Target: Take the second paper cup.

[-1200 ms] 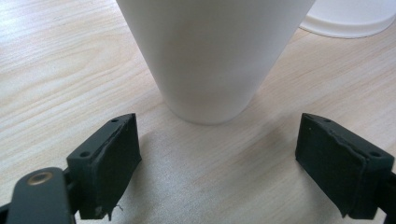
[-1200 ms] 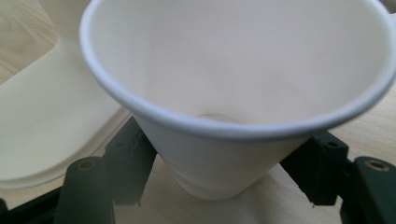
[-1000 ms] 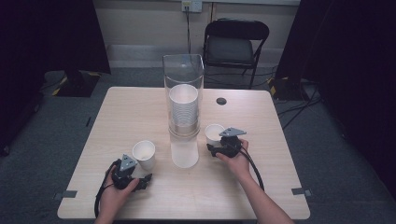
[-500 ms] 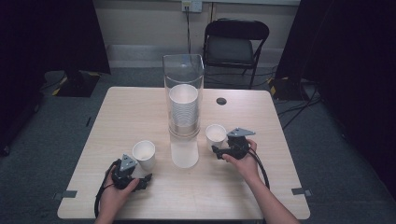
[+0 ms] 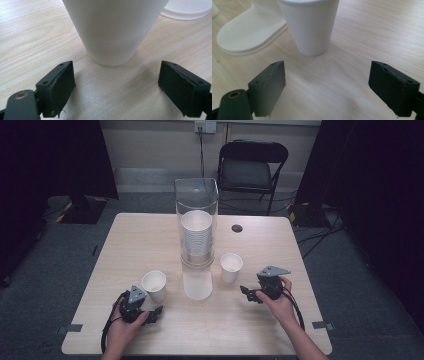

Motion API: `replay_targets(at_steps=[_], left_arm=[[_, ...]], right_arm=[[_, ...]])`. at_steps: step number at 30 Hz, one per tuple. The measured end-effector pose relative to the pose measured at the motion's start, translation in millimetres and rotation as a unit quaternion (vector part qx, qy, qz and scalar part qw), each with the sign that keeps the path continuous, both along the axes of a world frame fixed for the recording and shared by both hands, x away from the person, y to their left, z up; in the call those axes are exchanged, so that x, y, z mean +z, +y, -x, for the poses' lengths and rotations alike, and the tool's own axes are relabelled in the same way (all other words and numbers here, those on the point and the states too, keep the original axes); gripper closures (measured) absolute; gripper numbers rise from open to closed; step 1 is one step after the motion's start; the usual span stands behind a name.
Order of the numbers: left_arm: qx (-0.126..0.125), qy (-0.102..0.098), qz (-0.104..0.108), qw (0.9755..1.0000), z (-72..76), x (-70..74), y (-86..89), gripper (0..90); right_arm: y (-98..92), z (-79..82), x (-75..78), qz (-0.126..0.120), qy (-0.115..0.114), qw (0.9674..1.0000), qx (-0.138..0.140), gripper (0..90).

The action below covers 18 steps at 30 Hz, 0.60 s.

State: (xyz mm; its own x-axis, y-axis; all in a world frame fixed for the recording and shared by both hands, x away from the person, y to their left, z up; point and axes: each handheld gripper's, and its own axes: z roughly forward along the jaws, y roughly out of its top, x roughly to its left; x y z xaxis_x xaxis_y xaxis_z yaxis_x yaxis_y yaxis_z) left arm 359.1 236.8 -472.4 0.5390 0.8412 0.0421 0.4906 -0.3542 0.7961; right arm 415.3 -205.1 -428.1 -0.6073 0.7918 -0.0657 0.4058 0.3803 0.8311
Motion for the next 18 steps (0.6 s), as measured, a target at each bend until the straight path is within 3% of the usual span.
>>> replay_targets(at_steps=[4,5,18], left_arm=[[0.000,0.000,0.000,1.0000,0.0,0.0,0.0,13.4],[0.000,0.000,0.000,1.0000,0.0,0.0,0.0,13.4],[0.000,0.000,0.000,1.0000,0.0,0.0,0.0,13.5]], right_arm=[[-8.6,8.7,1.4,0.008,-0.006,0.9999,0.002,13.7],[-12.9,12.7,1.6,-0.001,-0.002,0.9999,0.011,13.6],[-32.4,28.2,-8.3,0.007,0.001,0.9999,0.015,13.6]])
